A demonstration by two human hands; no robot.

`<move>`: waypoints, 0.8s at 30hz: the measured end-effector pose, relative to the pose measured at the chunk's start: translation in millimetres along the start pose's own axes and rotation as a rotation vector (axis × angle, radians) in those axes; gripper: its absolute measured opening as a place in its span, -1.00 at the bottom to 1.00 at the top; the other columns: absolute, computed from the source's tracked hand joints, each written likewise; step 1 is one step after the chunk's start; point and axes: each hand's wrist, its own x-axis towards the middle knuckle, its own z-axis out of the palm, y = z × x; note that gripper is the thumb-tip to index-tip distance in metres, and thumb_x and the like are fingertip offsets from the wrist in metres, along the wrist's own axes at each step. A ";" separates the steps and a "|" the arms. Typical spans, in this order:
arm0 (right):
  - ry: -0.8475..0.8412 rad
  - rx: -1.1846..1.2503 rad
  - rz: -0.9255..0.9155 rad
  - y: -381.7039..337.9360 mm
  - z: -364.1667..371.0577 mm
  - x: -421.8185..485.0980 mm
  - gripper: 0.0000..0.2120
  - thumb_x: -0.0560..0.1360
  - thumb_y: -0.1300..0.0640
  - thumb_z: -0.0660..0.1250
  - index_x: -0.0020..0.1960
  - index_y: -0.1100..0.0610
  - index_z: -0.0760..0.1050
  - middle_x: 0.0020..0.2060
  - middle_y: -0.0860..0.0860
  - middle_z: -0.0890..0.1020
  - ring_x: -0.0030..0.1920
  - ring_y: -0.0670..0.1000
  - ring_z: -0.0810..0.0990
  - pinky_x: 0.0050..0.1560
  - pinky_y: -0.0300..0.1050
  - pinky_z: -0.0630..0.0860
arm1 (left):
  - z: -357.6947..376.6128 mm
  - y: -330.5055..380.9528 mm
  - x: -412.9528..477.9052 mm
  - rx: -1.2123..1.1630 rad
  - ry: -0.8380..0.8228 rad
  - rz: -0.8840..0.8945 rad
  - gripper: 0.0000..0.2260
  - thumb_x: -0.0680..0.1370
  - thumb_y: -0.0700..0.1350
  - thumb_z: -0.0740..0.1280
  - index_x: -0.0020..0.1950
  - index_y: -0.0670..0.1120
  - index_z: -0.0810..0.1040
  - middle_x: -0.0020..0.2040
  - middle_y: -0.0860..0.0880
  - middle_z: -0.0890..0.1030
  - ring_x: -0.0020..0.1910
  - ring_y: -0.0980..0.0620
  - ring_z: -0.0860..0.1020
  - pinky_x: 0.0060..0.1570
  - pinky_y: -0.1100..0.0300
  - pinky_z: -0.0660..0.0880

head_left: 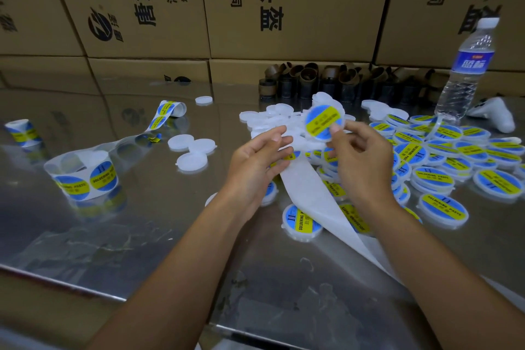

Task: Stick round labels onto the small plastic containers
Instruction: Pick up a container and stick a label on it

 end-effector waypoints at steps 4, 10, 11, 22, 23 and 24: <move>0.200 0.077 0.192 6.7 -13.2 16.0 -0.82 0.53 0.11 0.30 0.11 0.15 0.50 -0.39 -0.03 0.58 -0.46 -0.19 0.52 -0.32 -0.31 0.46 | -2.9 1.3 -1.0 -0.036 0.036 0.004 -0.84 0.60 -0.17 0.24 0.02 -0.02 0.61 -0.09 0.00 0.67 -0.04 0.05 0.65 0.04 0.19 0.56; 0.292 0.295 0.480 7.9 -22.6 24.9 -0.80 0.54 0.18 0.28 0.16 0.18 0.43 -0.42 0.01 0.50 -0.49 -0.13 0.50 -0.43 -0.30 0.43 | -5.9 4.7 -0.3 -0.104 0.093 0.016 -0.80 0.60 -0.26 0.20 -0.02 -0.08 0.60 -0.25 0.01 0.63 -0.20 0.07 0.64 -0.17 0.23 0.57; 0.301 0.307 0.472 7.0 -23.9 25.7 -0.74 0.54 0.20 0.29 0.21 0.21 0.41 -0.39 0.03 0.51 -0.43 -0.09 0.54 -0.37 -0.29 0.48 | -6.4 5.4 -0.6 -0.113 0.102 0.016 -0.80 0.60 -0.27 0.19 -0.03 -0.08 0.59 -0.26 0.02 0.63 -0.21 0.07 0.64 -0.18 0.24 0.57; 0.285 0.092 0.483 16.8 -24.0 29.5 -0.77 0.51 0.12 0.26 0.05 0.27 0.47 -0.21 0.00 0.54 0.08 0.17 0.59 0.17 0.15 0.49 | -14.4 15.4 0.4 -0.231 0.193 0.008 -0.81 0.59 -0.27 0.19 0.02 -0.07 0.57 -0.25 0.04 0.65 -0.21 0.09 0.65 -0.23 0.26 0.58; 0.288 0.067 0.468 16.7 -24.1 28.7 -0.72 0.50 0.10 0.27 0.14 0.24 0.48 -0.08 0.07 0.56 0.09 0.17 0.58 0.15 0.15 0.50 | -16.0 16.5 0.4 -0.243 0.199 0.010 -0.81 0.59 -0.27 0.19 0.02 -0.07 0.57 -0.25 0.03 0.65 -0.20 0.07 0.64 -0.23 0.25 0.57; 0.298 0.056 0.451 16.0 -23.7 28.1 -0.67 0.49 0.10 0.27 0.22 0.20 0.47 0.08 0.11 0.54 0.09 0.15 0.58 0.14 0.14 0.51 | -18.3 17.9 0.7 -0.246 0.204 0.015 -0.80 0.59 -0.27 0.19 0.01 -0.07 0.57 -0.25 0.03 0.65 -0.20 0.07 0.64 -0.21 0.24 0.57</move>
